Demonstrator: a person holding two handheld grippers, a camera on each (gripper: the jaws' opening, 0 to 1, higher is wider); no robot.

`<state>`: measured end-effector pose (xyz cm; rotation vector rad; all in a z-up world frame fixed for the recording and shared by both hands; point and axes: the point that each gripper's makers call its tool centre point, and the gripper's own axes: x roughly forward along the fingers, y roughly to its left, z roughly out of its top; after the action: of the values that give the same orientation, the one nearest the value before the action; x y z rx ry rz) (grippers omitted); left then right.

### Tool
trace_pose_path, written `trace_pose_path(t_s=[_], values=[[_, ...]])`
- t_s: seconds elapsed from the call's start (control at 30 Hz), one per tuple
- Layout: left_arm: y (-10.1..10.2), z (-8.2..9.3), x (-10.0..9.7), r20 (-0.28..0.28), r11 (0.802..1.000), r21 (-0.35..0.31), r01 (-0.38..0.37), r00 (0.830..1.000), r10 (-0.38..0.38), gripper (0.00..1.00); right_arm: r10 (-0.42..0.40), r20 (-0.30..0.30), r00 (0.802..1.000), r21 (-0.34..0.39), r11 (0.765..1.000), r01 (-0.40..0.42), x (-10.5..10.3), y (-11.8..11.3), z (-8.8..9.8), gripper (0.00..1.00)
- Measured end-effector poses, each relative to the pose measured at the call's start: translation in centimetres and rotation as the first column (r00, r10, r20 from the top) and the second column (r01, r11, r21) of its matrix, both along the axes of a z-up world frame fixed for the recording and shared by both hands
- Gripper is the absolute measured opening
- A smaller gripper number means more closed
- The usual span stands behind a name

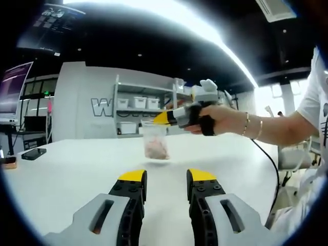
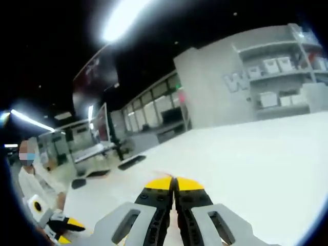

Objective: Open the resealable bag by pulling the two sides of the seal apart until the entire bag opening is separated and visibly accessible.

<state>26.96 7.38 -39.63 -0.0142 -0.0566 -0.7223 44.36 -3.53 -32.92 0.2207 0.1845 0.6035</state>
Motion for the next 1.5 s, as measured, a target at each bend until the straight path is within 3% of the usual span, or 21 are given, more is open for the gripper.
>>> trace_pose_path(t_s=[0.87, 1.5], values=[[0.2, -0.2, 0.2, -0.008, 1.000, 0.003, 0.010, 1.000, -0.010, 0.31, -0.033, -0.023, 0.999, -0.040, 0.999, 0.032, 4.1, 0.5, -0.2, 0.00], [0.2, -0.1, 0.1, -0.009, 1.000, -0.015, 0.013, 1.000, -0.013, 0.31, -0.080, -0.046, 0.996, -0.014, 0.997, 0.080, 7.5, -0.6, -0.2, 0.00]])
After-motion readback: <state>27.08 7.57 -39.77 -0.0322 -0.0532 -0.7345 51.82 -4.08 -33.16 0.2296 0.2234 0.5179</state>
